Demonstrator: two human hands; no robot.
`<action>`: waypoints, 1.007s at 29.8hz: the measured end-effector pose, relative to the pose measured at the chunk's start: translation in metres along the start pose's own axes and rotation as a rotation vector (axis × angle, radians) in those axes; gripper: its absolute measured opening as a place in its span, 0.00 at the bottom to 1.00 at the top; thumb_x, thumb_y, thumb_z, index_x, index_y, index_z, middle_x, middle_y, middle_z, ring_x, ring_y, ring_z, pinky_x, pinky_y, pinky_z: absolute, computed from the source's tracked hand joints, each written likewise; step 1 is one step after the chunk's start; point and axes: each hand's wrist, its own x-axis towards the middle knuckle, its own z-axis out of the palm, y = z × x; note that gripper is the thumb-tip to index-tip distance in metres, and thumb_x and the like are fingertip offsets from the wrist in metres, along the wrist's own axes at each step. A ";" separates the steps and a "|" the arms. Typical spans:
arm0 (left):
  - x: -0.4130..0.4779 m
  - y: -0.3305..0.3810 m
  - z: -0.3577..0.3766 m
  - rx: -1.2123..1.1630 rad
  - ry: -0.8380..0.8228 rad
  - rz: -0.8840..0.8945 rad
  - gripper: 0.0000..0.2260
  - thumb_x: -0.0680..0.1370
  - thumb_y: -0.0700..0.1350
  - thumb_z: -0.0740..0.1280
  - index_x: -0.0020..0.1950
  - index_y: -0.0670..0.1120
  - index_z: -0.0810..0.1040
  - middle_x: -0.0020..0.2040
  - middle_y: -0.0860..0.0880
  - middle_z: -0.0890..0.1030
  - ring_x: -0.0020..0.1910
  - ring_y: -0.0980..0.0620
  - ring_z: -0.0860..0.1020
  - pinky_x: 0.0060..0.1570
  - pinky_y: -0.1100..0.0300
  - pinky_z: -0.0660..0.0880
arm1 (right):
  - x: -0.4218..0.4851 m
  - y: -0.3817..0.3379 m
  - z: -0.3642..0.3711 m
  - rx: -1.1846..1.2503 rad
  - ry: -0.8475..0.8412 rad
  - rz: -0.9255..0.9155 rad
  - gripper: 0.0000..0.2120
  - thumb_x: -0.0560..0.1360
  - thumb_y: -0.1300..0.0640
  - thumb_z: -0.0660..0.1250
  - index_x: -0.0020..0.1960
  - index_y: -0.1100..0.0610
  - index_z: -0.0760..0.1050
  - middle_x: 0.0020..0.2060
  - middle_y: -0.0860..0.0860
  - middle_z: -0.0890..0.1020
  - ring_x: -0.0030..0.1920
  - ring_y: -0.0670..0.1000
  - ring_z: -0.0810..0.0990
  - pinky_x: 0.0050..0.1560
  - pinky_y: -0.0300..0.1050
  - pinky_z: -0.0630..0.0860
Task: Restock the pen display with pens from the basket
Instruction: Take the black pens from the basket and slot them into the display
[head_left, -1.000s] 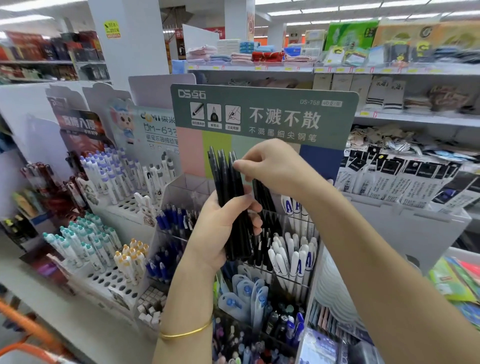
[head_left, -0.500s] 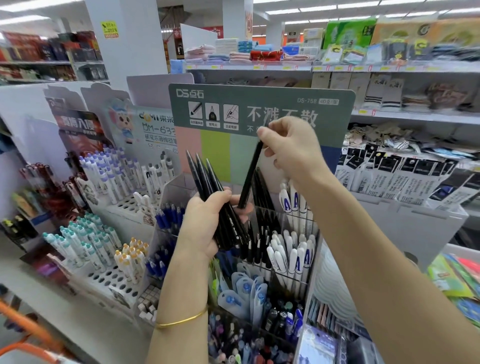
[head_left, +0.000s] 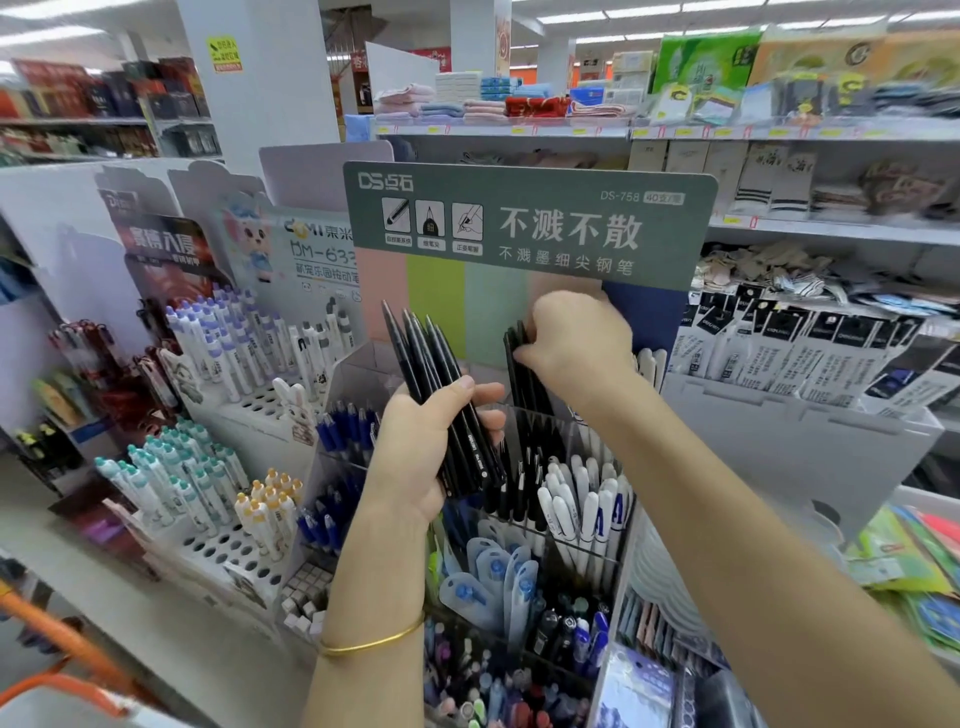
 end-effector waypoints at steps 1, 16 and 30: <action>0.000 0.000 0.000 -0.003 -0.006 0.000 0.01 0.81 0.37 0.62 0.51 0.41 0.72 0.38 0.46 0.84 0.30 0.52 0.79 0.31 0.58 0.78 | -0.001 -0.001 0.003 -0.064 -0.033 -0.013 0.11 0.74 0.58 0.69 0.39 0.57 0.67 0.42 0.54 0.76 0.55 0.59 0.74 0.40 0.45 0.65; -0.003 -0.004 0.007 0.038 -0.185 0.014 0.08 0.79 0.40 0.64 0.57 0.39 0.75 0.37 0.47 0.83 0.33 0.50 0.80 0.33 0.57 0.78 | -0.005 0.000 -0.029 0.493 -0.206 -0.195 0.16 0.78 0.55 0.64 0.42 0.68 0.79 0.27 0.55 0.72 0.21 0.43 0.66 0.23 0.33 0.61; 0.000 0.001 0.000 -0.033 0.004 -0.040 0.05 0.81 0.38 0.63 0.56 0.39 0.71 0.40 0.42 0.84 0.35 0.47 0.84 0.31 0.58 0.81 | 0.002 0.003 -0.038 0.775 0.146 0.027 0.11 0.78 0.56 0.63 0.46 0.66 0.75 0.41 0.60 0.81 0.41 0.54 0.77 0.50 0.53 0.75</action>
